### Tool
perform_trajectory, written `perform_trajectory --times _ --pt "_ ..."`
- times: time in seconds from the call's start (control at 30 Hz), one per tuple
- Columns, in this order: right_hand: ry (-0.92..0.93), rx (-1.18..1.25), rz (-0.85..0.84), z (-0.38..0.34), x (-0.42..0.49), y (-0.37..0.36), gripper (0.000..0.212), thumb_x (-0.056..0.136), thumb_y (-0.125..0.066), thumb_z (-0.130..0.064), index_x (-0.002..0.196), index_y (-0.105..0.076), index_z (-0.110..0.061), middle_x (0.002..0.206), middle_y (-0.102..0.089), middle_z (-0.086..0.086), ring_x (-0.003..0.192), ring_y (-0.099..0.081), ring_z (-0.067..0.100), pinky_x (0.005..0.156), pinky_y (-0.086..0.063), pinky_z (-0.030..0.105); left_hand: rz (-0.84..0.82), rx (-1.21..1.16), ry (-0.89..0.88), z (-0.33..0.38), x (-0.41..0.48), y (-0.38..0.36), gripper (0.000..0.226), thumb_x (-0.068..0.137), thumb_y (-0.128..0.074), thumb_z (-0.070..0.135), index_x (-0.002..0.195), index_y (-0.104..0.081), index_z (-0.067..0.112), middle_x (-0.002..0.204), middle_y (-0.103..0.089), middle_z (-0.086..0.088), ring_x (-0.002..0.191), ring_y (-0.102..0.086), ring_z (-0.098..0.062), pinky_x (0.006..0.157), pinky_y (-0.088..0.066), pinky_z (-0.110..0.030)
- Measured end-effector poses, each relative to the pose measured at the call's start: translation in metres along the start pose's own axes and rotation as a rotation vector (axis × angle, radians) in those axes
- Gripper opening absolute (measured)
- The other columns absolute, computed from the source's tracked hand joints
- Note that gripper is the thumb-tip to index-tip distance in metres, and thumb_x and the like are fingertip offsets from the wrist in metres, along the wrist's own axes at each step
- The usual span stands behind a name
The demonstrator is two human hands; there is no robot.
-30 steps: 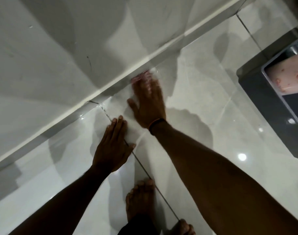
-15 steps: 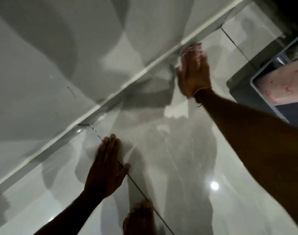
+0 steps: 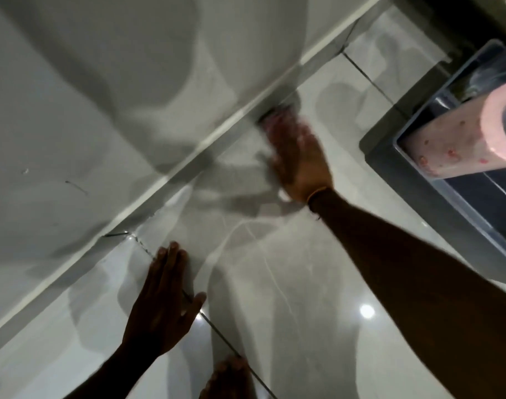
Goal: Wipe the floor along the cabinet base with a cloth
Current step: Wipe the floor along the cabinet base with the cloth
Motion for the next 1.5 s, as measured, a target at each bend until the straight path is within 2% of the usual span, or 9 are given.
perform_trajectory --times 0.13,0.23,0.5,0.67,0.87,1.0,1.3,1.4,1.5 --pt "-0.456 -0.095 -0.049 0.075 0.076 0.026 0.080 0.108 -0.001 -0.056 0.174 -0.005 -0.012 0.183 -0.002 0.019 0.171 -0.001 0.037 0.139 -0.008 0.057 -0.026 0.017 0.006 -0.002 0.002 -0.001 0.093 0.100 -0.044 0.064 0.165 -0.023 0.001 0.177 -0.018 -0.018 0.165 -0.016 -0.037 0.131 -0.018 -0.045" --pt "-0.538 -0.090 -0.094 0.083 0.095 0.029 0.086 0.107 0.000 -0.064 0.173 -0.003 -0.009 0.183 0.002 0.019 0.171 0.003 0.038 0.139 -0.004 0.057 -0.029 0.007 0.030 -0.002 0.002 0.000 0.093 0.101 -0.037 0.069 0.166 -0.023 0.003 0.177 -0.020 -0.016 0.165 -0.015 -0.034 0.131 -0.016 -0.041" --pt "0.096 0.057 -0.290 -0.068 -0.006 -0.011 0.108 0.091 -0.028 -0.093 0.173 -0.023 -0.024 0.182 -0.022 0.010 0.170 -0.014 0.038 0.138 -0.014 0.058 -0.070 0.009 0.039 0.000 0.005 0.006 0.094 0.097 -0.048 0.062 0.165 -0.024 0.002 0.177 -0.019 -0.015 0.165 -0.015 -0.032 0.132 -0.017 -0.039" --pt "0.171 0.028 -0.245 -0.045 0.002 -0.006 0.101 0.092 -0.036 -0.093 0.172 -0.025 -0.031 0.180 -0.029 0.003 0.169 -0.019 0.031 0.139 -0.015 0.053 -0.107 0.013 0.062 0.002 0.005 0.010 0.096 0.097 -0.047 0.065 0.167 -0.020 0.006 0.180 -0.013 -0.008 0.166 -0.012 -0.028 0.128 -0.021 -0.039" --pt "-0.324 -0.017 -0.176 0.071 0.081 0.034 0.133 0.081 -0.009 -0.107 0.171 -0.023 -0.010 0.181 -0.016 0.020 0.170 -0.011 0.040 0.139 -0.009 0.058 -0.093 0.027 0.047 0.003 0.007 0.008 0.094 0.098 -0.042 0.066 0.165 -0.023 0.002 0.179 -0.014 -0.012 0.166 -0.011 -0.031 0.131 -0.017 -0.039" --pt "-0.458 0.073 -0.176 0.063 0.080 0.038 0.136 0.074 -0.018 -0.111 0.173 -0.016 -0.018 0.184 -0.010 0.013 0.171 -0.005 0.036 0.140 0.000 0.055 -0.066 0.003 0.043 0.003 0.007 0.007 0.094 0.100 -0.039 0.068 0.165 -0.025 0.001 0.178 -0.016 -0.013 0.166 -0.014 -0.033 0.130 -0.021 -0.043" --pt "0.172 0.002 -0.269 -0.024 0.008 0.003 0.103 0.090 -0.039 -0.094 0.172 -0.025 -0.034 0.181 -0.026 0.001 0.170 -0.017 0.030 0.140 -0.012 0.050 -0.041 0.004 0.047 0.008 0.007 0.005 0.096 0.095 -0.051 0.061 0.164 -0.025 -0.001 0.178 -0.017 -0.016 0.165 -0.016 -0.036 0.128 -0.026 -0.052" --pt "-0.113 -0.051 -0.101 0.034 0.052 0.018 0.109 0.091 -0.032 -0.097 0.170 -0.032 -0.022 0.180 -0.027 0.014 0.168 -0.022 0.037 0.138 -0.020 0.054 -0.036 -0.024 0.064 0.009 0.007 0.002 0.097 0.094 -0.051 0.062 0.165 -0.024 0.001 0.178 -0.016 -0.015 0.165 -0.014 -0.036 0.131 -0.019 -0.048" --pt "-0.366 -0.047 -0.152 0.090 0.086 0.031 0.131 0.083 -0.009 -0.105 0.172 -0.021 -0.010 0.183 -0.010 0.019 0.171 -0.006 0.036 0.140 -0.005 0.055 -0.014 -0.031 0.045 0.008 0.006 0.001 0.096 0.093 -0.057 0.058 0.164 -0.027 0.001 0.177 -0.019 -0.016 0.164 -0.016 -0.038 0.130 -0.023 -0.051"
Point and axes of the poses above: each hand's wrist, its own x-axis towards the middle knuckle, its own y-axis out of the back of the hand, z = x × y, the point moved 2 cm from there along x, towards the middle knuckle
